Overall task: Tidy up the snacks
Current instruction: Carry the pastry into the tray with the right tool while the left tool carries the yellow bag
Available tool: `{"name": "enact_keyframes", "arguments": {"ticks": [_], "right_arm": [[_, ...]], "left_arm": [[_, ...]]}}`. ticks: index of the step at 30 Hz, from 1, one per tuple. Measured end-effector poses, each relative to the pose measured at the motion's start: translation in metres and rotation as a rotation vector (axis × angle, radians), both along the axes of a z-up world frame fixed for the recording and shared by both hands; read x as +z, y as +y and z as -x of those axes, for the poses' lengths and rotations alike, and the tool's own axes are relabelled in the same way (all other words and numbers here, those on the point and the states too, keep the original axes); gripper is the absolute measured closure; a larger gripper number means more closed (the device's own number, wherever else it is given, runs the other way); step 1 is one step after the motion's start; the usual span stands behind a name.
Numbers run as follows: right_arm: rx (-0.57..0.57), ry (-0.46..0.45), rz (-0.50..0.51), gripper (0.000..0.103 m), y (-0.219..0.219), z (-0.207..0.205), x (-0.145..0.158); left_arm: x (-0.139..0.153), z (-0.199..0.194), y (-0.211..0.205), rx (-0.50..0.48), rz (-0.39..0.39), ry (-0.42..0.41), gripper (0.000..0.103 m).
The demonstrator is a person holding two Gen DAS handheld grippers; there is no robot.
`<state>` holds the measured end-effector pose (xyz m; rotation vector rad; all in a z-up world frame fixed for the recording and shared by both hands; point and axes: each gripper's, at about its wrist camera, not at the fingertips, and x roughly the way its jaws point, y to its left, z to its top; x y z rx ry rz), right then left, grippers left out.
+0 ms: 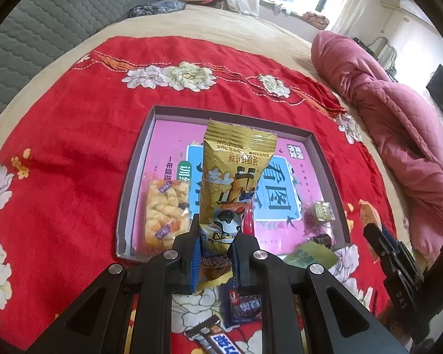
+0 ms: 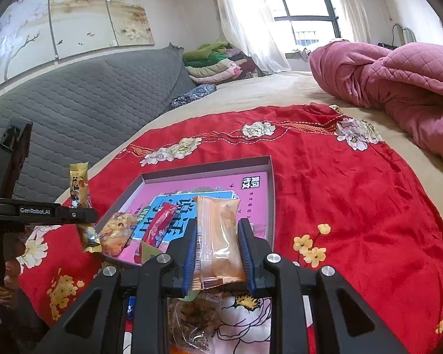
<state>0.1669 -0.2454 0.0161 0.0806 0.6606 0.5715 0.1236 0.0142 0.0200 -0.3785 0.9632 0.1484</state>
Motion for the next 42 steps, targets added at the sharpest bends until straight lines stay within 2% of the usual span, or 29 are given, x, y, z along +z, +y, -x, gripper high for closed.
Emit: {"name": "enact_keyframes", "arguments": {"ticks": [20,42], "right_arm": [[-0.001,0.039,0.028,0.076,0.015,-0.029,-0.021],[-0.023,0.061,0.037,0.076,0.016,-0.040,-0.034]], "left_arm": [[-0.033,-0.038,0.004,0.002,0.006,0.069,0.086],[-0.058,-0.047,-0.006,-0.041,0.018,0.127,0.086]]}}
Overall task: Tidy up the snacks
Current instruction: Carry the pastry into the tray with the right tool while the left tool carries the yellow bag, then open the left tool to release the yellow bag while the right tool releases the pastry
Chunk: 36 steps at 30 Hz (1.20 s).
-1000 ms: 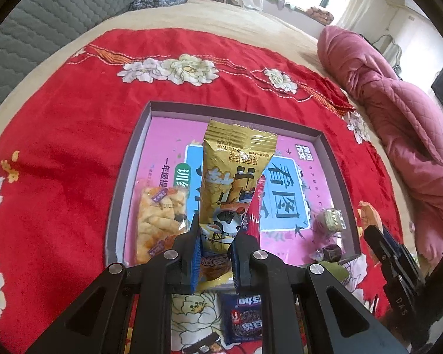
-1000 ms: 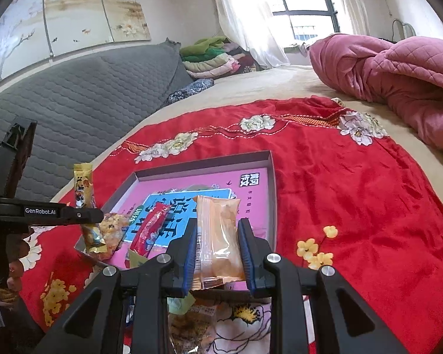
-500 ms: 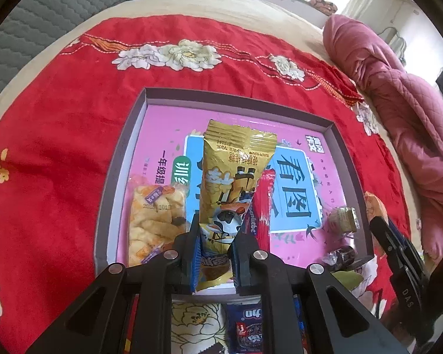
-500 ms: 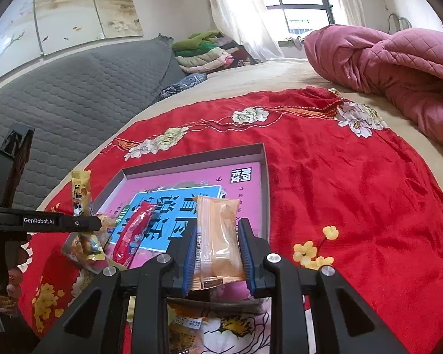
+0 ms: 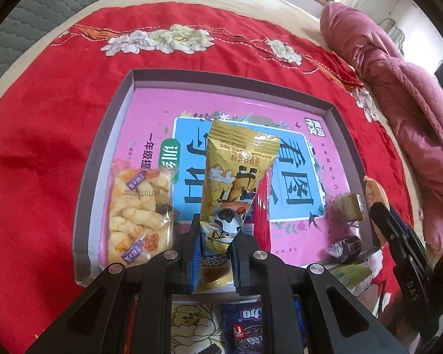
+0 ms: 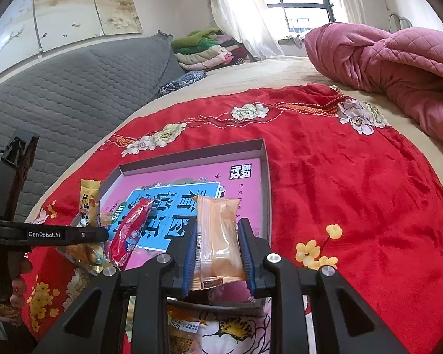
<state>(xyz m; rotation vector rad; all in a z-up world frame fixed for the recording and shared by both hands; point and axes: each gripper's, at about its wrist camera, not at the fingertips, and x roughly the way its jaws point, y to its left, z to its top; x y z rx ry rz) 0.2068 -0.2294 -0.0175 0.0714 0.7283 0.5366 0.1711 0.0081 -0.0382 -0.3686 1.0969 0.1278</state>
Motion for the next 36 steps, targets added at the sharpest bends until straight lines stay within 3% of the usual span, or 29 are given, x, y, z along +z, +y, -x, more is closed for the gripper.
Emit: {"name": "enact_keyframes", "arguments": {"ticks": [24,33,36], "right_arm": [[-0.002,0.015,0.024,0.075,0.0024,0.0002,-0.0079],[-0.004,0.015,0.012,0.073,0.0015,0.0010,-0.0061],[-0.005,0.015,0.007,0.067,0.0004,0.0008,-0.0054]], "left_arm": [[-0.0055,0.0015,0.0029,-0.002,0.040,0.019,0.085],[-0.0039,0.0022,0.0049,0.001,0.042,0.017,0.083],[-0.0036,0.0023,0.0054,0.001,0.045,0.016,0.081]]}}
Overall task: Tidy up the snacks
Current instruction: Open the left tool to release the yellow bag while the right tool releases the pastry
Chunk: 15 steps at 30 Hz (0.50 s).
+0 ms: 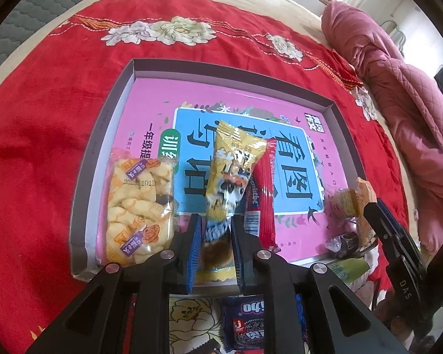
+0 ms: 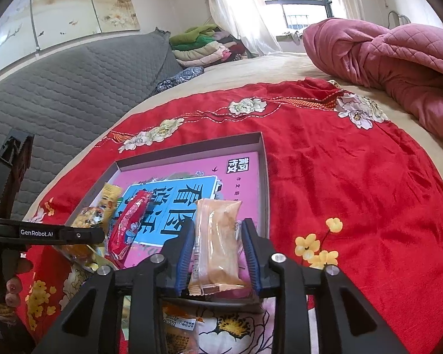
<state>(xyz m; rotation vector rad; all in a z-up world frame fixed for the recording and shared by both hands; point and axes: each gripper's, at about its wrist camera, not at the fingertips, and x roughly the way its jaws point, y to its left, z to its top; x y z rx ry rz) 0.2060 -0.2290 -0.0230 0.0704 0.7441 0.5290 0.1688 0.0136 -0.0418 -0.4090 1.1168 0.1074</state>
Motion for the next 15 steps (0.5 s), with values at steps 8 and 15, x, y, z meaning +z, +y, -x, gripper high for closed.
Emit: {"name": "enact_keyframes", "arguments": {"ticks": [8,15], "right_arm": [[-0.003,0.000,-0.010,0.063,-0.0018,-0.0007,0.0015],[-0.010,-0.006,-0.011,0.057,-0.0030,-0.0001,0.0029]], "left_arm": [[0.0049,0.0027,0.0027,0.009,0.008,-0.014,0.066],[0.0088,0.0065,0.0050,0.018,0.013,-0.020,0.064]]}}
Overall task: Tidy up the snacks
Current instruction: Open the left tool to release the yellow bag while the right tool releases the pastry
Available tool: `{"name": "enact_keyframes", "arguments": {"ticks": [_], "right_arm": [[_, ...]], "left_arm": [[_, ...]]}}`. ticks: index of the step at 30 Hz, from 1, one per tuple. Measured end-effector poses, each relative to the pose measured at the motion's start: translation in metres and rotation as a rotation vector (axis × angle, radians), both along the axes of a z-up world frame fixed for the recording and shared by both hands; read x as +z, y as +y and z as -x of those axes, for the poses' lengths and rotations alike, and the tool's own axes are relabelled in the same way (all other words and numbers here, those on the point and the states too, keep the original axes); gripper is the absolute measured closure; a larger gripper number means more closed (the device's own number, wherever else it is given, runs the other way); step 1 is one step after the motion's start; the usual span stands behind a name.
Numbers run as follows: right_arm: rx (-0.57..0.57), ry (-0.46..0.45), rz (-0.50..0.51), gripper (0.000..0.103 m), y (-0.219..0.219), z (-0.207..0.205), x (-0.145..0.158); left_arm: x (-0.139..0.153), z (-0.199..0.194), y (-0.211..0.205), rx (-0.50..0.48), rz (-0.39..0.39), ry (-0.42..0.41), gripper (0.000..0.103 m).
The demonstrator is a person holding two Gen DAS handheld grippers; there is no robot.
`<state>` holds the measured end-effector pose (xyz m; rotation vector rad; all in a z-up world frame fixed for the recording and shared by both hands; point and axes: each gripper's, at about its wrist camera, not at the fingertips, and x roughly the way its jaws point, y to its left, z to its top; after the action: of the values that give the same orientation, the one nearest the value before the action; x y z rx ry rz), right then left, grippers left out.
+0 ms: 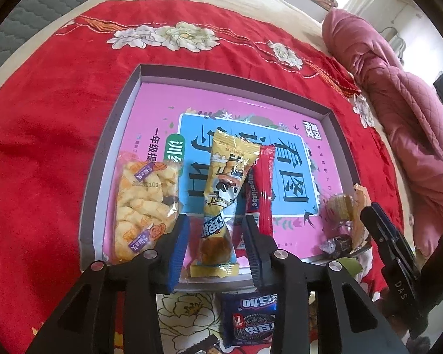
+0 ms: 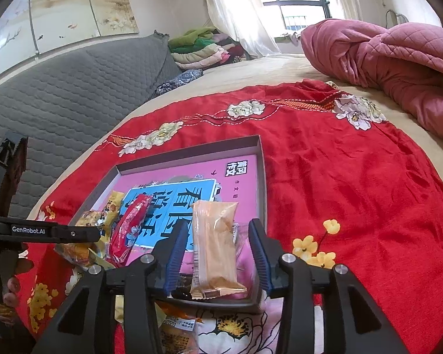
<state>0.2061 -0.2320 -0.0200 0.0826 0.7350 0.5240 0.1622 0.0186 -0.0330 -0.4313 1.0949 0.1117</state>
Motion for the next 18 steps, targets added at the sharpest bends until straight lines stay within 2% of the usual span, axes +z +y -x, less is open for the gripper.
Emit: {"name": "enact_keyframes", "arguments": {"ticks": [4,18], "right_arm": [[-0.008,-0.004,-0.009,0.056,-0.003,-0.001,0.002],[-0.039,0.002,-0.009,0.055,-0.009,-0.004,0.002]], "left_arm": [[0.004,0.002,0.000,-0.002,-0.003,-0.007,0.057],[0.011,0.007,0.002,0.005,-0.009,-0.020,0.056]]}}
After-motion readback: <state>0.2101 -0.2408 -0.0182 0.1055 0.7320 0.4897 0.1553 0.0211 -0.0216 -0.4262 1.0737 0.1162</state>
